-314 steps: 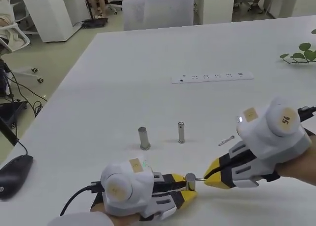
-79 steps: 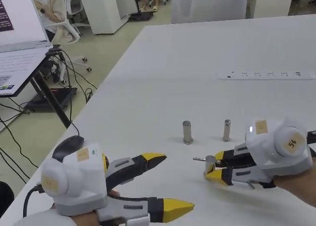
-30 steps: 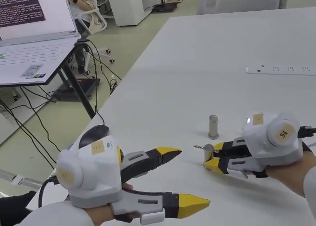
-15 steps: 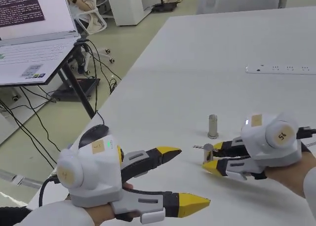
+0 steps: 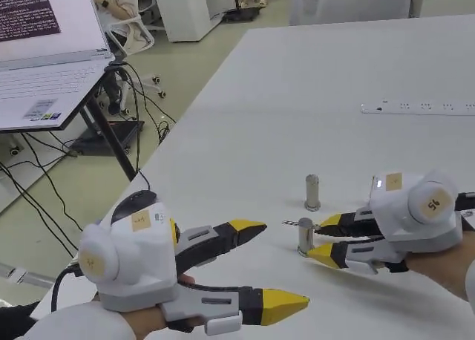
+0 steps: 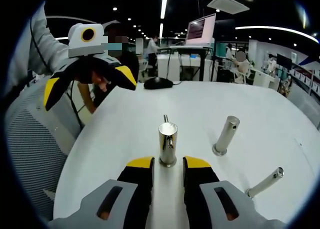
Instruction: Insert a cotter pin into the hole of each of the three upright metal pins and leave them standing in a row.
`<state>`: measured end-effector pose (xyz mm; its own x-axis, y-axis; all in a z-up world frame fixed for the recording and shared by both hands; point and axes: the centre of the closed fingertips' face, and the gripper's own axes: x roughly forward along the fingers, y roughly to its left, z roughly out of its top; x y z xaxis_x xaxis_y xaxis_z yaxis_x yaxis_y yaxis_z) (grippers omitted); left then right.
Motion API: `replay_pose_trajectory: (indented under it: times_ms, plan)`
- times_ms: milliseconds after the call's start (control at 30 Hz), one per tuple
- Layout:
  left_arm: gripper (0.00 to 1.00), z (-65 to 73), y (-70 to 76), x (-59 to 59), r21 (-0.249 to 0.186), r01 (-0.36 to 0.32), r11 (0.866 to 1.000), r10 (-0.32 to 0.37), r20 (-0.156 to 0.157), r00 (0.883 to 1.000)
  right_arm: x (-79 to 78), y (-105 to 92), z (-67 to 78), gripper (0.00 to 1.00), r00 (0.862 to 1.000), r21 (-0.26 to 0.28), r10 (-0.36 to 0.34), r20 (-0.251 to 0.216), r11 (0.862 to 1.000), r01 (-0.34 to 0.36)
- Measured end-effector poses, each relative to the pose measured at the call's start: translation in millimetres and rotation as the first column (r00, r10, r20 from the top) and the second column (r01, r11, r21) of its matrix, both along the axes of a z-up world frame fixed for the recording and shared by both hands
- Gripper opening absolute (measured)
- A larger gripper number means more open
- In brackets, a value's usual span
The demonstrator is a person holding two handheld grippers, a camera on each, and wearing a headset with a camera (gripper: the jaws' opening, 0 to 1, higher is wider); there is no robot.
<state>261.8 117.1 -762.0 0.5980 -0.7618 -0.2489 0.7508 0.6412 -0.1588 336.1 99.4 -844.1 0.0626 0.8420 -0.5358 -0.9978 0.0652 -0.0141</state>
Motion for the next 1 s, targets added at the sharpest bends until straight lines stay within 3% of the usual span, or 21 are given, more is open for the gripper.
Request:
replay_pose_trajectory:
  times_ms: [600, 767, 1000]
  plan:
    - [0.71, -2.8, 0.1, -0.8, 0.004, 0.007, 1.0, -0.007, -0.007, 1.0, 21.7, -32.7, 8.0, 0.3, 0.996, -0.011, -0.083, -0.008, 0.996, 0.083]
    - [0.74, -6.3, 3.1, -2.1, 0.009, -0.006, 1.0, 0.006, -0.013, 1.0, 30.1, -32.6, 13.8, 0.34, 0.993, -0.006, -0.113, -0.02, 0.994, 0.113]
    - [0.77, -7.7, 10.1, -2.3, 0.003, -0.036, 0.999, 0.036, -0.014, 0.999, 47.3, -17.5, 27.9, 0.37, 0.989, 0.018, -0.149, -0.019, 0.989, 0.149]
